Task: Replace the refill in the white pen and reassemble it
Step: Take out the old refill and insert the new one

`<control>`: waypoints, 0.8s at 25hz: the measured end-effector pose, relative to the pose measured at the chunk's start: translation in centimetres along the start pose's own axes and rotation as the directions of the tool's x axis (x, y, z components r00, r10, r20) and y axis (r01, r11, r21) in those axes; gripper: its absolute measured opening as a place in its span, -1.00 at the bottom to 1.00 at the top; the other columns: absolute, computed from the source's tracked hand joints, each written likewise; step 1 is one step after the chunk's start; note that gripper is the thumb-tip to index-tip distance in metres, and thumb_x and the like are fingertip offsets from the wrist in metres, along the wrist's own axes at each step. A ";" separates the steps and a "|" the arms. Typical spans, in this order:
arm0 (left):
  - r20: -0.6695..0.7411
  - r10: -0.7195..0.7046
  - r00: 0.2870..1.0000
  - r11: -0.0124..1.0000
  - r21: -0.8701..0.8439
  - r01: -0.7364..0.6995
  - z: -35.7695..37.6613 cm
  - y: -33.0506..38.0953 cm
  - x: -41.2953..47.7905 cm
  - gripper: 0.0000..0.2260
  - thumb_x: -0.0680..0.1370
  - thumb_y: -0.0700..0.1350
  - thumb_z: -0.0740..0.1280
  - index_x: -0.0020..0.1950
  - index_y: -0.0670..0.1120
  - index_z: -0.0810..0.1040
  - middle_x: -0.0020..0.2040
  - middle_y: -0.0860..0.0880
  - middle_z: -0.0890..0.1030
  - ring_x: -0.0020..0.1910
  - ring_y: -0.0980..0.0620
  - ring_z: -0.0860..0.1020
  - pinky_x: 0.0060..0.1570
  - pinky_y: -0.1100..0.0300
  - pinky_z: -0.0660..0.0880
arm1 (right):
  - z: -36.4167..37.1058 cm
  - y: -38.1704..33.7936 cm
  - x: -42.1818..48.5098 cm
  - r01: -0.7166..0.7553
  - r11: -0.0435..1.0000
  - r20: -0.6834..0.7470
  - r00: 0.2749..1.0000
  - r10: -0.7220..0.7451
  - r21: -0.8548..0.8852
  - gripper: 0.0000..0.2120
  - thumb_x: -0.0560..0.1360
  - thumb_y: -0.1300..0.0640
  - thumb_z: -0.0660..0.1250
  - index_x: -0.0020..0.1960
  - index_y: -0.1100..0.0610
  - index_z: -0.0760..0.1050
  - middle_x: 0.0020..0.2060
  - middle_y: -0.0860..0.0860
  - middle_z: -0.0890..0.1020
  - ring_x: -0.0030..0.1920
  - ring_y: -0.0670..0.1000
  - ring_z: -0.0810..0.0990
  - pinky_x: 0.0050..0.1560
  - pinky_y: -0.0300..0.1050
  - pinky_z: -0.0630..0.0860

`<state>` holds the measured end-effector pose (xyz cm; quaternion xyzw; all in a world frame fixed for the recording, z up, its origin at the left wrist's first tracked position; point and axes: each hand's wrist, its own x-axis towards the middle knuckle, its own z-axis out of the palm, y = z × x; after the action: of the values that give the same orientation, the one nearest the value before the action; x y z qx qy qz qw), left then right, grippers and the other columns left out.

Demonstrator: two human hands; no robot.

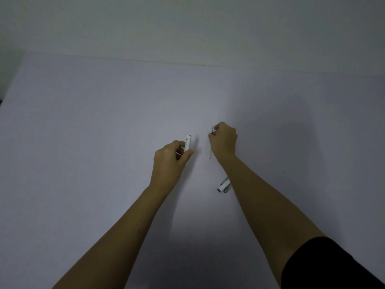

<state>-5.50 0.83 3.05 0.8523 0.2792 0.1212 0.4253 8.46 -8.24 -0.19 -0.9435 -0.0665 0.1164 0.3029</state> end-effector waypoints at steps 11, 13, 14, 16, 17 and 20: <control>0.043 -0.125 0.991 0.982 -0.140 0.130 -0.5 0.4 -0.5 -0.85 0.57 -0.09 0.25 0.09 -0.11 0.46 -0.23 -0.03 0.58 -0.26 -0.09 0.62 -0.21 0.03 0.61 | -2.6 -2.2 0.5 -0.107 0.923 0.037 0.994 0.101 0.370 -0.76 0.41 0.22 0.40 0.08 0.18 0.62 -0.06 0.11 0.71 -0.13 -0.05 0.63 -0.13 -0.44 0.47; 0.057 -0.126 0.990 0.979 -0.155 0.134 -0.5 0.8 -0.6 -0.84 0.55 -0.12 0.27 0.11 -0.10 0.45 -0.21 -0.04 0.58 -0.26 -0.07 0.62 -0.21 0.05 0.61 | -4.0 -3.0 0.5 -0.094 0.885 0.012 0.995 0.100 0.456 -0.78 0.39 0.22 0.41 0.04 0.15 0.64 -0.11 0.08 0.72 -0.22 -0.11 0.60 -0.24 -0.53 0.45; 0.065 -0.119 0.991 0.981 -0.146 0.127 -0.6 1.1 -0.7 -0.82 0.53 -0.14 0.28 0.12 -0.10 0.45 -0.18 -0.05 0.59 -0.26 -0.05 0.61 -0.23 0.11 0.59 | -4.8 -3.4 0.3 -0.088 0.863 0.001 0.995 0.101 0.498 -0.78 0.38 0.22 0.41 0.02 0.15 0.64 -0.13 0.07 0.72 -0.23 -0.11 0.60 -0.18 -0.45 0.50; 0.069 -0.108 0.992 0.985 -0.125 0.116 -0.6 1.7 -0.9 -0.82 0.51 -0.15 0.32 0.10 -0.10 0.46 -0.17 -0.03 0.58 -0.29 0.04 0.59 -0.30 0.27 0.52 | -6.4 -4.3 -0.1 -0.072 0.819 -0.011 0.995 0.095 0.569 -0.80 0.38 0.20 0.42 0.00 0.13 0.64 -0.19 0.02 0.70 -0.19 -0.08 0.63 -0.02 -0.23 0.58; 0.063 -0.100 0.993 0.988 -0.115 0.107 -0.6 2.1 -1.1 -0.85 0.50 -0.15 0.33 0.06 -0.10 0.48 -0.20 -0.01 0.57 -0.32 0.08 0.56 -0.34 0.34 0.47 | -7.3 -4.7 -0.5 -0.058 0.797 -0.014 0.996 0.083 0.601 -0.81 0.38 0.20 0.43 0.00 0.13 0.64 -0.21 -0.01 0.68 -0.17 -0.08 0.64 0.04 -0.16 0.59; 0.044 -0.062 0.997 0.995 -0.075 0.065 -1.2 3.2 -1.9 -0.92 0.49 -0.12 0.36 -0.09 -0.09 0.50 -0.27 0.02 0.56 -0.35 0.13 0.51 -0.38 0.43 0.38 | -10.1 -6.0 -2.1 -0.002 0.715 -0.017 1.000 0.019 0.699 -0.84 0.39 0.17 0.43 -0.03 0.08 0.62 -0.23 -0.04 0.67 -0.17 -0.08 0.65 0.05 -0.11 0.61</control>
<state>-6.43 -1.04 6.35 0.8285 0.2924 0.1005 0.4669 8.77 -9.40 11.68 -0.7612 -0.0088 0.1236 0.6365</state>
